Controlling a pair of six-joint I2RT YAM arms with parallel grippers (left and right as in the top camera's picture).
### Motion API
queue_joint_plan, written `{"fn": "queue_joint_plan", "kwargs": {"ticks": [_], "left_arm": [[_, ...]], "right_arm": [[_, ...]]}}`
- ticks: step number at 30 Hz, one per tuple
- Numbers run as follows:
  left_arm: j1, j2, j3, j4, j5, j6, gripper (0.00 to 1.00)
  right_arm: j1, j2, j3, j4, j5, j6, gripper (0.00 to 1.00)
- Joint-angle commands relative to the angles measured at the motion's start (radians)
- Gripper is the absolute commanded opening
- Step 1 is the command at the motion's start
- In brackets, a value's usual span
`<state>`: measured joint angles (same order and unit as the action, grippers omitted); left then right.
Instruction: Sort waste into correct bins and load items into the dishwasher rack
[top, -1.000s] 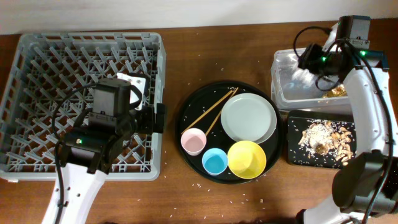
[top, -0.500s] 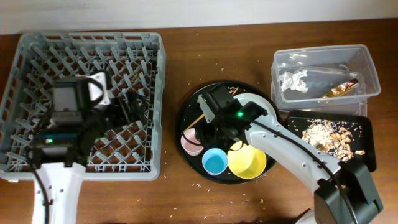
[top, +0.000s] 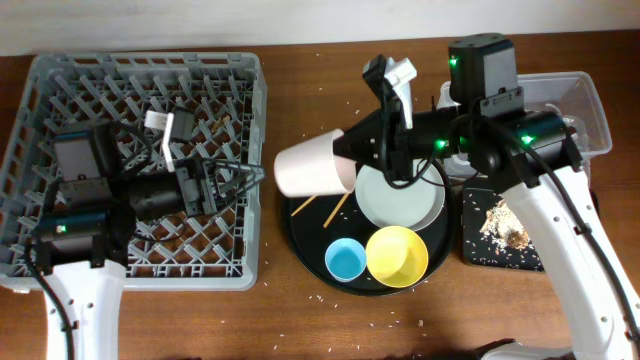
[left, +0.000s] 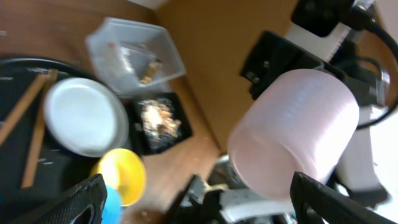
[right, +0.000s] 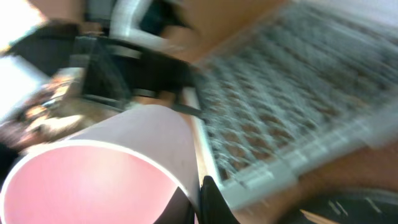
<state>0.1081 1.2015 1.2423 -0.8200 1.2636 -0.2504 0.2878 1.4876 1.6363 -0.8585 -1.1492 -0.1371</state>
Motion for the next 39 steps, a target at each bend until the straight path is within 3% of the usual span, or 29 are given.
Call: {"fn": "queue_joint_plan", "kwargs": {"ticks": [1, 4, 5, 8, 13, 14, 15, 16, 18, 21, 22, 24, 27, 36, 37, 38, 39], "left_arm": [[-0.043, -0.003, 0.013, 0.015, 0.186, 0.013, 0.92], [-0.045, -0.003, 0.014, 0.112, 0.31, -0.01, 0.89], [-0.043, -0.003, 0.014, 0.162, 0.31, -0.03, 0.79], [-0.08, -0.003, 0.014, 0.266, 0.31, -0.131, 0.81], [-0.285, -0.003, 0.013, 0.289, 0.137, -0.131, 0.8], [-0.296, -0.003, 0.013, 0.289, 0.134, -0.131, 0.72], [-0.296, -0.003, 0.013, 0.29, 0.124, -0.131, 0.59], [-0.295, -0.003, 0.013, 0.302, 0.116, -0.131, 0.58], [-0.295, -0.003, 0.013, 0.408, 0.119, -0.203, 0.75], [-0.294, -0.003, 0.013, 0.543, 0.127, -0.262, 0.83], [-0.285, -0.003, 0.013, 0.542, 0.138, -0.262, 0.82], [-0.254, -0.003, 0.013, 0.542, 0.183, -0.262, 0.71], [-0.201, -0.003, 0.013, 0.436, 0.259, -0.261, 0.75], [-0.212, -0.003, 0.013, 0.437, 0.259, -0.37, 0.79], [-0.212, -0.003, 0.013, 0.436, 0.259, -0.366, 0.75], [-0.212, -0.003, 0.013, 0.436, 0.259, -0.366, 0.63], [-0.213, -0.003, 0.013, 0.433, 0.26, -0.366, 0.62]], "right_arm": [[0.001, 0.007, 0.005, 0.009, -0.205, -0.042, 0.04], [0.0, 0.007, 0.005, -0.002, -0.15, -0.037, 0.04], [-0.007, 0.007, 0.005, -0.009, -0.144, -0.021, 0.04], [-0.005, 0.007, 0.005, 0.002, -0.119, -0.003, 0.04], [0.053, 0.007, 0.005, 0.021, -0.048, -0.003, 0.04], [0.053, 0.007, 0.005, 0.021, -0.043, 0.0, 0.04], [0.053, 0.007, 0.005, 0.016, -0.043, 0.004, 0.04], [0.053, 0.007, 0.005, 0.011, -0.043, 0.015, 0.04], [0.052, 0.007, 0.005, -0.003, -0.043, 0.014, 0.04], [0.051, 0.006, 0.005, -0.001, -0.043, 0.014, 0.04], [0.05, 0.006, 0.005, -0.002, -0.043, 0.014, 0.04], [0.049, 0.006, 0.005, -0.001, -0.043, 0.014, 0.04], [0.025, 0.006, 0.006, 0.002, -0.055, 0.014, 0.04], [0.026, 0.006, 0.006, 0.018, -0.054, 0.015, 0.04], [0.026, 0.006, 0.006, 0.023, -0.054, 0.015, 0.04], [0.026, 0.006, 0.006, 0.025, -0.054, 0.015, 0.04], [0.026, 0.006, 0.006, 0.026, -0.054, 0.015, 0.04]]}}
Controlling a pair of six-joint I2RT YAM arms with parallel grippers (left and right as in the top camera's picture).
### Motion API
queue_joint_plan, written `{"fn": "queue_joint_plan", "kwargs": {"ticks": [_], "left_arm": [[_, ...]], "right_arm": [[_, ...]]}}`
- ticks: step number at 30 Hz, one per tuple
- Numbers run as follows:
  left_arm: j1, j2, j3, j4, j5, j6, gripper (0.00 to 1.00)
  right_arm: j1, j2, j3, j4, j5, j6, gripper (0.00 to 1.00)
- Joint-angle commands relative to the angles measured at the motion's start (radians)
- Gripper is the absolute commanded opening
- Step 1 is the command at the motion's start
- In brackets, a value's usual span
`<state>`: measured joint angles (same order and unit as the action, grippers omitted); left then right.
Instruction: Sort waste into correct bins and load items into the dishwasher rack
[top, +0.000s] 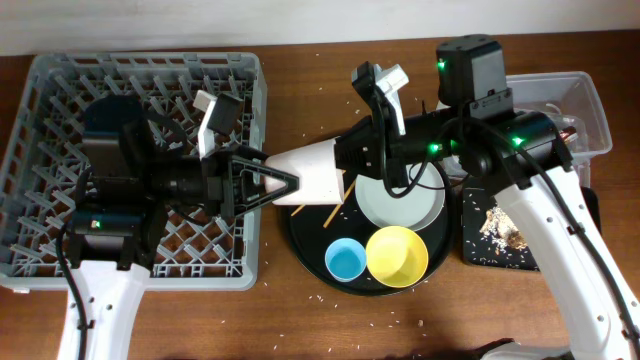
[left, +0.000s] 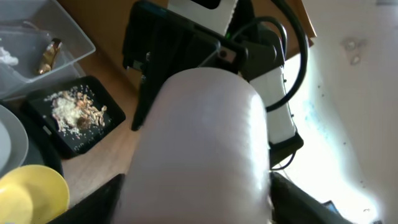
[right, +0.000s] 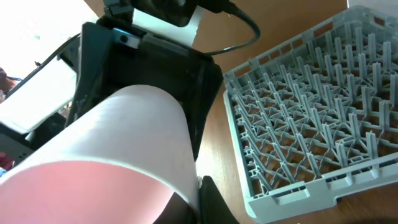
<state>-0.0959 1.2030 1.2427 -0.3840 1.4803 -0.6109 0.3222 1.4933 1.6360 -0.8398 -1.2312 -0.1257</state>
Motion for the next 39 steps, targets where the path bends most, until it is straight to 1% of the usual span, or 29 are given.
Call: {"fn": "queue_joint_plan", "kwargs": {"ticks": [1, 2, 4, 5, 6, 7, 8, 9, 10, 11, 12, 14, 16, 17, 18, 19, 20, 21, 22, 25, 27, 30, 31, 33, 34, 36, 37, 38, 39], "left_arm": [[-0.009, -0.005, 0.013, -0.022, 0.043, -0.006, 0.62], [-0.009, -0.005, 0.011, -0.029, 0.042, -0.002, 0.62], [-0.009, -0.004, 0.011, -0.029, 0.019, 0.01, 0.53], [-0.008, -0.004, 0.011, -0.028, 0.01, 0.056, 0.53], [-0.006, -0.005, 0.011, -0.029, 0.0, 0.116, 0.53], [-0.003, -0.005, 0.011, -0.029, -0.048, 0.135, 0.53], [0.013, -0.005, 0.011, -0.033, -0.109, 0.137, 0.53], [0.042, -0.005, 0.011, -0.096, -0.212, 0.159, 0.52], [0.057, -0.005, 0.011, -0.174, -0.32, 0.185, 0.51], [0.076, -0.006, 0.011, -0.327, -0.546, 0.209, 0.5], [0.097, -0.01, 0.012, -0.406, -0.677, 0.217, 0.5], [0.235, -0.027, 0.07, -0.636, -1.037, 0.218, 0.48], [0.402, -0.032, 0.178, -0.853, -1.444, 0.224, 0.48], [0.487, -0.029, 0.182, -0.898, -1.564, 0.223, 0.5], [0.531, -0.02, 0.18, -0.914, -1.592, 0.223, 0.49], [0.587, 0.0, 0.166, -0.924, -1.584, 0.208, 0.5], [0.632, 0.039, 0.146, -0.924, -1.528, 0.208, 0.54], [0.671, 0.111, 0.13, -0.942, -1.471, 0.208, 0.54], [0.683, 0.168, 0.129, -0.957, -1.476, 0.208, 0.55], [0.697, 0.362, 0.129, -0.921, -1.456, 0.208, 0.54], [0.698, 0.412, 0.129, -0.875, -1.465, 0.209, 0.54], [0.697, 0.425, 0.129, -0.805, -1.474, 0.209, 0.54], [0.697, 0.425, 0.129, -0.806, -1.478, 0.208, 0.71], [0.698, 0.423, 0.132, -0.838, -1.438, 0.209, 0.83], [0.697, 0.423, 0.146, -0.856, -1.397, 0.226, 0.85], [0.678, 0.391, 0.247, -0.939, -1.271, 0.304, 0.86], [0.653, 0.362, 0.282, -0.95, -1.193, 0.369, 0.86], [0.589, 0.29, 0.312, -0.937, -1.094, 0.468, 0.86], [0.53, 0.23, 0.314, -0.904, -1.056, 0.537, 0.86]], "right_arm": [[-0.008, 0.0, 0.006, 0.009, 0.029, 0.003, 0.04], [-0.008, 0.0, 0.006, 0.01, 0.028, 0.003, 0.04], [-0.008, 0.0, 0.006, 0.01, 0.029, 0.008, 0.06], [-0.01, 0.0, 0.006, 0.01, 0.029, 0.015, 0.26], [-0.011, -0.002, 0.008, 0.01, 0.032, 0.029, 0.42], [-0.03, -0.004, 0.016, 0.01, 0.035, 0.034, 0.53], [-0.086, -0.013, 0.025, 0.01, 0.04, 0.039, 0.59], [-0.175, -0.026, 0.031, 0.01, 0.098, 0.1, 0.63], [-0.23, -0.035, 0.032, -0.003, 0.153, 0.183, 0.64], [-0.27, -0.04, 0.031, -0.066, 0.218, 0.263, 0.66], [-0.271, -0.04, 0.031, -0.127, 0.259, 0.265, 0.67], [-0.217, -0.039, 0.031, -0.322, 0.518, 0.261, 0.67], [-0.129, -0.039, 0.029, -0.382, 0.673, 0.261, 0.7], [-0.059, -0.034, 0.029, -0.38, 0.726, 0.262, 0.72], [-0.037, -0.031, 0.029, -0.38, 0.742, 0.262, 0.73], [-0.013, -0.027, 0.029, -0.38, 0.761, 0.262, 0.73], [0.001, -0.026, 0.029, -0.38, 0.776, 0.262, 0.75], [0.005, -0.026, 0.029, -0.38, 0.776, 0.262, 0.75], [0.005, -0.026, 0.029, -0.383, 0.777, 0.262, 0.75], [0.005, -0.026, 0.029, -0.387, 0.777, 0.262, 0.75], [0.005, -0.026, 0.029, -0.387, 0.777, 0.262, 0.74], [0.005, -0.026, 0.029, -0.389, 0.777, 0.262, 0.75], [0.005, -0.026, 0.029, -0.392, 0.777, 0.262, 0.74], [0.005, -0.026, 0.029, -0.398, 0.777, 0.262, 0.75], [0.005, -0.026, 0.024, -0.406, 0.777, 0.262, 0.75], [0.005, -0.026, -0.056, -0.404, 0.777, 0.267, 0.75], [0.011, -0.026, -0.107, -0.383, 0.777, 0.282, 0.72], [0.051, -0.023, -0.241, -0.299, 0.777, 0.316, 0.66], [0.083, -0.016, -0.321, -0.245, 0.785, 0.356, 0.63]]}}
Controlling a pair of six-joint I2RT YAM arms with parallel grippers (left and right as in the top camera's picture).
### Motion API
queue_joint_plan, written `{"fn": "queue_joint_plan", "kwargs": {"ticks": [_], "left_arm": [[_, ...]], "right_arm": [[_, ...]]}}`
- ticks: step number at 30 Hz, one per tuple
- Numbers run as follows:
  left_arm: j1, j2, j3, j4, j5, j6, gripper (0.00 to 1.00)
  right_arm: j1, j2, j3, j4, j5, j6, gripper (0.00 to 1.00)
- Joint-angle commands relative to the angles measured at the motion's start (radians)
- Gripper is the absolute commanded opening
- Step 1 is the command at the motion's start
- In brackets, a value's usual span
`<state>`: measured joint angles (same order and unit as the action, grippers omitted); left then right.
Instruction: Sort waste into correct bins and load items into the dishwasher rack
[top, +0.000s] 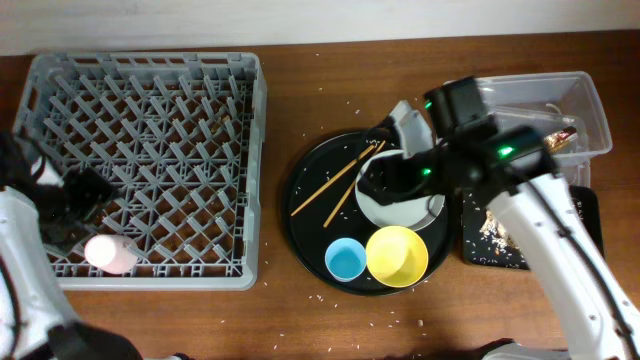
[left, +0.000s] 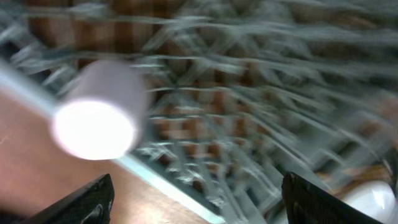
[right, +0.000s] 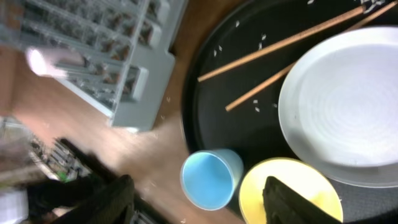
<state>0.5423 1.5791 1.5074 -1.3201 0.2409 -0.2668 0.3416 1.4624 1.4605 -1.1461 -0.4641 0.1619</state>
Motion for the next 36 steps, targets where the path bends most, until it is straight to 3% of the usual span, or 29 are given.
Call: {"fn": "queue_joint_plan", "kwargs": {"ticks": [1, 2, 3, 6, 8, 9, 12, 16, 18, 21, 27, 29, 30, 34, 35, 36], "left_arm": [[-0.197, -0.231, 0.05, 0.066, 0.178, 0.224, 0.86], [-0.264, -0.302, 0.05, 0.077, 0.154, 0.224, 0.87], [-0.294, -0.338, 0.049, 0.069, 0.152, 0.224, 0.87], [-0.32, -0.361, 0.049, 0.019, 0.165, 0.223, 0.87], [-0.32, -0.361, 0.049, 0.008, 0.274, 0.223, 0.87], [-0.32, -0.361, 0.049, 0.016, 0.331, 0.223, 0.87], [-0.32, -0.343, 0.049, 0.111, 0.638, 0.223, 0.86], [-0.329, -0.237, 0.049, 0.184, 1.105, 0.223, 0.85], [-0.407, -0.203, 0.049, 0.19, 1.268, 0.242, 0.83], [-0.585, -0.202, 0.049, 0.241, 1.258, 0.242, 0.81], [-0.7, -0.202, 0.049, 0.274, 1.222, 0.241, 0.79], [-0.708, -0.202, 0.049, 0.28, 1.221, 0.24, 0.57], [-0.708, -0.202, 0.049, 0.28, 1.222, 0.237, 0.52], [-0.708, -0.202, 0.049, 0.284, 1.221, 0.234, 0.52], [-0.708, -0.202, 0.049, 0.288, 1.221, 0.234, 0.45], [-0.708, -0.202, 0.049, 0.288, 1.199, 0.234, 0.38]], "right_arm": [[0.108, 0.034, -0.234, 0.093, 0.095, 0.117, 0.6], [0.14, 0.063, -0.282, 0.093, 0.2, 0.135, 0.59], [0.171, 0.099, -0.307, 0.093, 0.2, 0.121, 0.5], [0.22, 0.18, -0.35, 0.13, 0.215, 0.098, 0.42], [0.22, 0.2, -0.352, 0.195, 0.214, 0.098, 0.1], [0.208, 0.189, -0.319, 0.175, 0.214, 0.097, 0.04], [0.109, 0.103, -0.045, -0.003, 0.097, -0.062, 0.04], [-0.08, 0.08, 0.304, -0.04, -0.596, -0.377, 0.04], [-0.092, 0.082, 0.312, -0.008, -0.712, -0.394, 0.04], [-0.085, 0.082, 0.312, 0.003, -0.812, -0.443, 0.04], [-0.085, 0.082, 0.312, 0.044, -0.862, -0.443, 0.04], [-0.085, 0.082, 0.312, 0.054, -0.86, -0.443, 0.04], [-0.085, 0.082, 0.312, 0.054, -0.861, -0.442, 0.04], [-0.085, 0.082, 0.312, 0.054, -0.861, -0.442, 0.04], [-0.085, 0.082, 0.312, 0.054, -0.86, -0.442, 0.08], [-0.085, 0.082, 0.312, 0.054, -0.86, -0.442, 0.4]]}}
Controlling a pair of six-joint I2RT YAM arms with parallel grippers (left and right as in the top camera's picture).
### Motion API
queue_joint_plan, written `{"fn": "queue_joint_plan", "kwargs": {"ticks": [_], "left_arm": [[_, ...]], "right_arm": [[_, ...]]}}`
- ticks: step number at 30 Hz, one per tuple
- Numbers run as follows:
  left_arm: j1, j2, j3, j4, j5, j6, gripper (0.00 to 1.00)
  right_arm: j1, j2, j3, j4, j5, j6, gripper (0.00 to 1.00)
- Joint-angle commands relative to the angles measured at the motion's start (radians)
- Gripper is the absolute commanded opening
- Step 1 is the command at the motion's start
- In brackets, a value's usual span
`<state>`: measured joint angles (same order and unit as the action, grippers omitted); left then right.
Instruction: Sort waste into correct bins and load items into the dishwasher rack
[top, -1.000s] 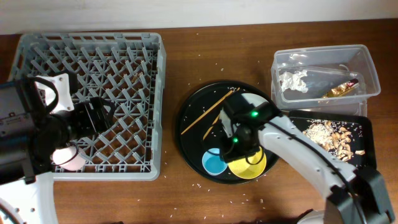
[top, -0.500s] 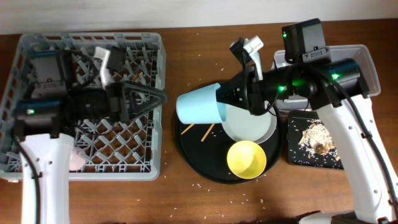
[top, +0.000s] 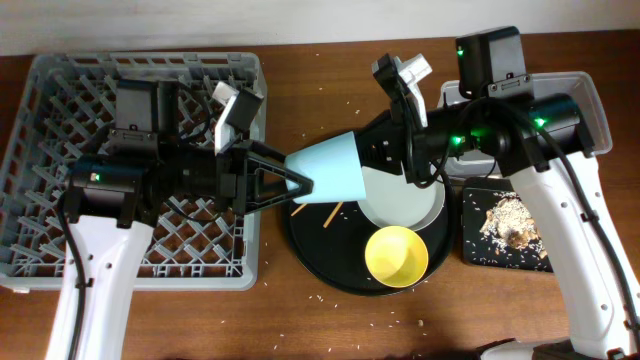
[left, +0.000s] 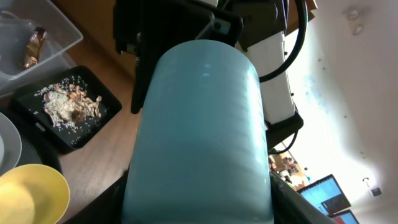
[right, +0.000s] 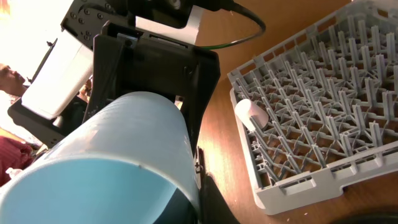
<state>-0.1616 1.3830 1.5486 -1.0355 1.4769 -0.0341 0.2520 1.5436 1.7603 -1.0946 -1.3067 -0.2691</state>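
Note:
A light blue cup (top: 330, 170) hangs on its side over the left edge of the black round tray (top: 310, 240). My right gripper (top: 385, 150) is shut on its rim, one finger inside the mouth (right: 124, 180). My left gripper (top: 295, 185) grips the cup's base end, and its fingers press both sides of the blue cup (left: 199, 124). The grey dishwasher rack (top: 60, 90) stands on the left. A pink cup (right: 252, 114) lies in it near one corner, hidden under my left arm in the overhead view.
On the tray are a white plate (top: 410, 205), a yellow bowl (top: 398, 254) and wooden chopsticks (top: 333, 213). A clear bin (top: 590, 110) holding a wrapper and a black square tray of food scraps (top: 505, 225) are on the right. Rice grains dot the table.
The blue cup stood upright on the tray beside the yellow bowl; now it is off the tray, held between both grippers. My left gripper has come from the rack's front left corner.
My right gripper held a pink cup toward my open left gripper. Then the left jaws were around that cup. Later the pink cup lay in the rack's front left corner and both grippers were empty. Now the blue cup is held the same way.

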Motion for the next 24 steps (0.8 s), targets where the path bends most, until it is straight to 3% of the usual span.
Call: {"fn": "queue_joint_plan", "kwargs": {"ticks": [1, 2, 5, 7, 11, 13, 16, 24], "left_arm": [[0.0, -0.006, 0.008, 0.002, -0.084, 0.001, 0.37], [0.005, -0.008, 0.008, -0.004, -0.164, 0.001, 0.37], [0.042, -0.029, 0.008, -0.11, -0.553, -0.027, 0.38], [0.11, -0.052, 0.008, -0.176, -0.737, -0.063, 0.38], [0.295, -0.093, 0.008, -0.376, -1.247, -0.257, 0.38], [0.333, -0.089, 0.002, -0.452, -1.377, -0.304, 0.39], [0.335, -0.087, -0.037, -0.518, -1.595, -0.409, 0.48], [0.335, -0.085, -0.357, -0.334, -1.569, -0.418, 0.48]], "right_arm": [[0.001, 0.0, 0.013, 0.003, -0.017, -0.011, 0.6], [-0.015, -0.003, 0.013, 0.003, -0.008, -0.011, 0.75], [-0.13, -0.038, 0.015, 0.003, 0.072, 0.09, 0.85], [-0.17, -0.055, 0.015, -0.042, 0.312, 0.277, 0.86], [-0.092, -0.054, 0.014, -0.208, 0.62, 0.286, 0.88], [-0.042, -0.053, 0.014, -0.213, 0.682, 0.286, 0.89], [0.006, -0.051, 0.014, -0.212, 0.699, 0.286, 0.91], [0.007, -0.051, 0.014, -0.231, 0.721, 0.286, 0.91]]}}
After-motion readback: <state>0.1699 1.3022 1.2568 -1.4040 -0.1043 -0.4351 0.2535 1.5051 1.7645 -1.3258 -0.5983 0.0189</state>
